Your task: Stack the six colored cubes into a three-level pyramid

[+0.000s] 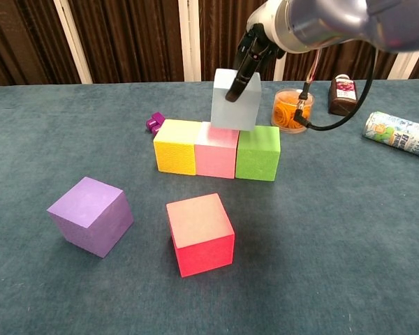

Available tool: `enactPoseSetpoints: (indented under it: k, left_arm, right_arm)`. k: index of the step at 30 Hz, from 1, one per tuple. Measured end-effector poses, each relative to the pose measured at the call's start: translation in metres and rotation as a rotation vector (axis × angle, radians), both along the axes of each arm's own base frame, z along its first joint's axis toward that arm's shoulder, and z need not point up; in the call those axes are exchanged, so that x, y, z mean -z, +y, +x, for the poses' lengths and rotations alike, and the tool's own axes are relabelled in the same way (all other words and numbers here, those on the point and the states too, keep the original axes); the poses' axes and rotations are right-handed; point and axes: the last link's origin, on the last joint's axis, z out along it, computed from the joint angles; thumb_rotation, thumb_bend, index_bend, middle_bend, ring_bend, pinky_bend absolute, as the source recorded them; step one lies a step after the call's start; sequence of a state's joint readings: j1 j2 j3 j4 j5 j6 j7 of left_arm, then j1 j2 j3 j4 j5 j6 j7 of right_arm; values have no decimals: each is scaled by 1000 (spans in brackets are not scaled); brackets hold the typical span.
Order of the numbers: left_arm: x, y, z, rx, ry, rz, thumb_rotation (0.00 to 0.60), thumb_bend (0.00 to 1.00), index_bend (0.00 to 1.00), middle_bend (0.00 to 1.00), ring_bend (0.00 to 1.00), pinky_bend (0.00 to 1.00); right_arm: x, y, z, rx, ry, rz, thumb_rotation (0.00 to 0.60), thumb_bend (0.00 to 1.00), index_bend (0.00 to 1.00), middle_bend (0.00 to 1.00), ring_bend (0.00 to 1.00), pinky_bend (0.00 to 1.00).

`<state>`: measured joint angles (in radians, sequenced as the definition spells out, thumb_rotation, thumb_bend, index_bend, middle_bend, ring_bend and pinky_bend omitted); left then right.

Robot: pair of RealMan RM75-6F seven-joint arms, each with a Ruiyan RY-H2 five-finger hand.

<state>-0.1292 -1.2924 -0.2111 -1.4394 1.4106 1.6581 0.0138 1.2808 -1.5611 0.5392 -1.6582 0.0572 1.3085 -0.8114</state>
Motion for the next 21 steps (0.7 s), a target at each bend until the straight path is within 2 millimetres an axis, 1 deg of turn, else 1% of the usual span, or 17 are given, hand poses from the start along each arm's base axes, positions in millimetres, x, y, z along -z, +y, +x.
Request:
enactPoseSetpoints:
  k: [13, 21]
  left_arm:
    - [-1, -1, 0, 0, -9, -1, 600, 329, 87, 29, 0, 0]
    - [-1, -1, 0, -1, -15, -3, 600, 329, 86, 27, 0, 0]
  right_arm:
    - [9, 3, -5, -22, 57, -4, 600, 197, 382, 421, 220, 0]
    - [14, 5, -3, -14, 65, 4, 600, 197, 382, 421, 220, 0]
